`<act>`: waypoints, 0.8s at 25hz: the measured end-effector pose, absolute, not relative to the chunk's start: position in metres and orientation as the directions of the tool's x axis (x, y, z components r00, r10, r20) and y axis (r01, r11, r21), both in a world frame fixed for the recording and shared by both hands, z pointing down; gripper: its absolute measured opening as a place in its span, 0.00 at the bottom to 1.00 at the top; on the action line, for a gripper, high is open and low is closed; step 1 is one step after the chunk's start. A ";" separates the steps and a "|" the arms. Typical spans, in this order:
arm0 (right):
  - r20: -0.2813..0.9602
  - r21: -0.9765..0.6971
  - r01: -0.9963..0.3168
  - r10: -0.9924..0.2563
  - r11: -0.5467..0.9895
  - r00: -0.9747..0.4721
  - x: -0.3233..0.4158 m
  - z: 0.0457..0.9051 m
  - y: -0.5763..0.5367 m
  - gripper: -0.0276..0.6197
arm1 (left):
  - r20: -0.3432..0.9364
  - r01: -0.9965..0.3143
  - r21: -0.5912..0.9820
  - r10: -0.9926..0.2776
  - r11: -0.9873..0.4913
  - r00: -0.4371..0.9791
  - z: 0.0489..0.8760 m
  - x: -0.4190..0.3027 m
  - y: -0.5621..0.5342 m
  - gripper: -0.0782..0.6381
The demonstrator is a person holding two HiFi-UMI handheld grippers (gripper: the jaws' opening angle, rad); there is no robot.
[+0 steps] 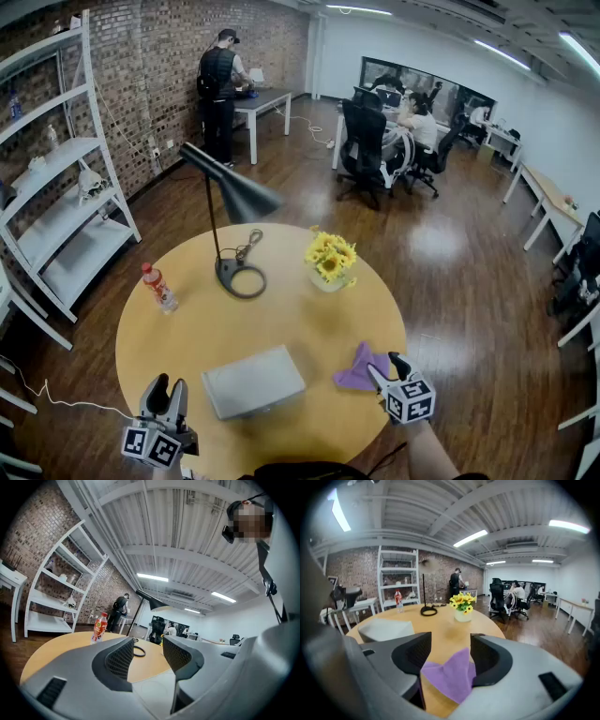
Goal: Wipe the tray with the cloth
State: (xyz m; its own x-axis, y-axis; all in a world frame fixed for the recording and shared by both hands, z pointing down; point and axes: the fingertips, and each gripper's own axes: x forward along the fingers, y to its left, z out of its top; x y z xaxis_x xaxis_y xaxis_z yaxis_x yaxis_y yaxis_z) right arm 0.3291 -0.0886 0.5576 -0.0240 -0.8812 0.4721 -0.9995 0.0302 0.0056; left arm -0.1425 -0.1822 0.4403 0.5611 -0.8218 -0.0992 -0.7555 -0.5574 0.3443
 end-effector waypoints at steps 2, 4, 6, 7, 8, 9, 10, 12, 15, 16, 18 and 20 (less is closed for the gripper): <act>0.561 0.044 -0.997 -0.828 0.066 -0.030 0.336 0.589 -0.090 0.45 | -0.059 -0.757 0.339 -0.816 -0.558 0.575 0.454 -0.135 -0.182 0.37; 0.646 0.055 -0.994 -0.762 0.099 -0.040 0.342 0.619 -0.093 0.50 | -0.008 -0.762 0.332 -0.810 -0.555 0.587 0.470 -0.127 -0.184 0.37; 0.719 0.048 -0.992 -0.694 0.117 -0.047 0.347 0.645 -0.095 0.60 | 0.054 -0.765 0.332 -0.799 -0.552 0.600 0.488 -0.118 -0.188 0.37; 0.746 0.047 -0.992 -0.665 0.120 -0.046 0.350 0.656 -0.097 0.60 | 0.080 -0.763 0.338 -0.791 -0.550 0.606 0.495 -0.112 -0.190 0.38; 0.767 0.046 -0.991 -0.640 0.123 -0.044 0.353 0.665 -0.098 0.60 | 0.098 -0.761 0.349 -0.786 -0.547 0.611 0.500 -0.107 -0.191 0.42; 0.785 0.047 -0.991 -0.617 0.128 -0.043 0.355 0.673 -0.099 0.60 | 0.107 -0.758 0.360 -0.783 -0.544 0.613 0.503 -0.102 -0.191 0.42; 0.803 0.048 -0.989 -0.595 0.137 -0.043 0.355 0.681 -0.100 0.60 | 0.111 -0.757 0.367 -0.782 -0.541 0.613 0.503 -0.098 -0.189 0.42; 0.838 0.045 -0.987 -0.543 0.156 -0.048 0.350 0.696 -0.101 0.60 | 0.126 -0.760 0.361 -0.780 -0.540 0.614 0.504 -0.089 -0.186 0.42; 0.860 -0.053 -0.992 -0.499 0.114 -0.104 0.336 0.713 -0.101 0.51 | 0.161 -0.760 0.339 -0.762 -0.554 0.627 0.510 -0.075 -0.179 0.42; 0.854 -0.087 -0.991 -0.504 0.100 -0.125 0.331 0.715 -0.102 0.41 | 0.169 -0.757 0.339 -0.756 -0.559 0.633 0.512 -0.071 -0.176 0.42; 0.851 -0.088 -0.990 -0.509 0.107 -0.131 0.323 0.713 -0.103 0.21 | 0.176 -0.750 0.347 -0.746 -0.563 0.642 0.515 -0.065 -0.170 0.42; 0.841 -0.068 -0.991 -0.527 0.117 -0.120 0.318 0.705 -0.106 0.20 | 0.179 -0.748 0.347 -0.743 -0.566 0.645 0.516 -0.064 -0.166 0.42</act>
